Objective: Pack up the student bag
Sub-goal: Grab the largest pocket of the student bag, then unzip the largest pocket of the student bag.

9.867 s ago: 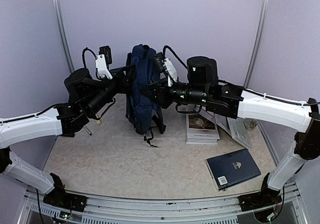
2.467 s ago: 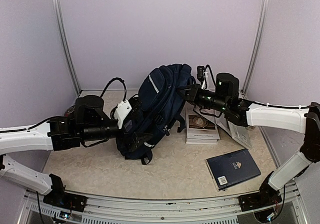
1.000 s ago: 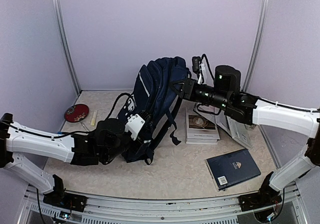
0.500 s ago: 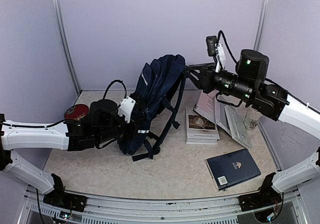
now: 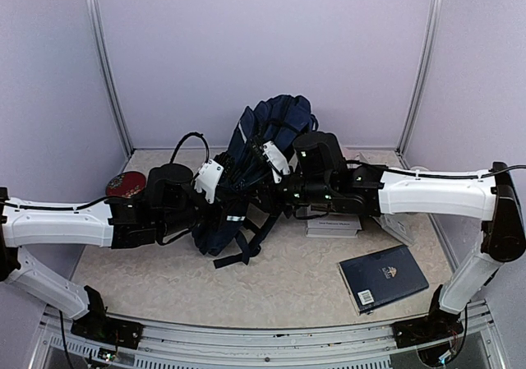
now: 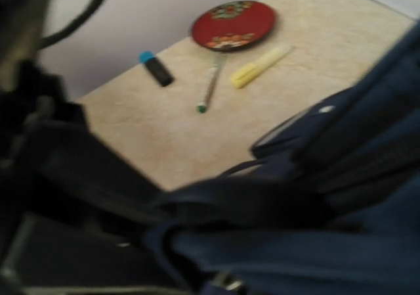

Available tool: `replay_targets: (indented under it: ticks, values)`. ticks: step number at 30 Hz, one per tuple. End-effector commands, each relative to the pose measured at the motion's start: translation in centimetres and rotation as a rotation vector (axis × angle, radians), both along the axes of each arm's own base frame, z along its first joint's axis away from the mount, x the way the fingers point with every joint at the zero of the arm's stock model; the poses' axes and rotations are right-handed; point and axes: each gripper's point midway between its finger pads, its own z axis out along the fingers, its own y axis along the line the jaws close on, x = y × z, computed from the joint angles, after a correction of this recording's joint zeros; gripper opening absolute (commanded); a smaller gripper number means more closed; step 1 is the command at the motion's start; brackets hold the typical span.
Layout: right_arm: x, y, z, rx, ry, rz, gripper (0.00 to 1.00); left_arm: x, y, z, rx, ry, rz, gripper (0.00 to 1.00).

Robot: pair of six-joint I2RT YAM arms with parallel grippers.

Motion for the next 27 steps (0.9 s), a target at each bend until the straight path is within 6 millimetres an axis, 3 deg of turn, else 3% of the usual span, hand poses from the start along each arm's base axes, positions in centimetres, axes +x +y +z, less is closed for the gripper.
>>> replay_targets:
  ticks: [1, 10, 19, 24, 27]
  values:
    - [1.8, -0.3, 0.5, 0.000, -0.036, -0.112, 0.25, 0.1, -1.2, 5.0, -0.180, -0.065, -0.024, 0.00]
    - [2.5, 0.9, 0.0, -0.001, -0.047, -0.106, 0.28, -0.3, -2.0, 5.5, -0.191, -0.080, -0.070, 0.00]
    - [4.6, 0.5, -1.2, -0.053, -0.049, -0.222, 0.27, -1.2, -3.0, 6.0, -0.205, -0.085, -0.124, 0.00]
    - [5.1, -0.5, -1.3, -0.068, -0.054, -0.278, 0.00, -1.1, -2.7, 5.7, -0.198, -0.083, -0.112, 0.00]
    - [5.0, -1.2, -0.7, -0.071, -0.068, -0.286, 0.00, -0.5, -2.0, 4.9, -0.169, -0.078, -0.078, 0.00]
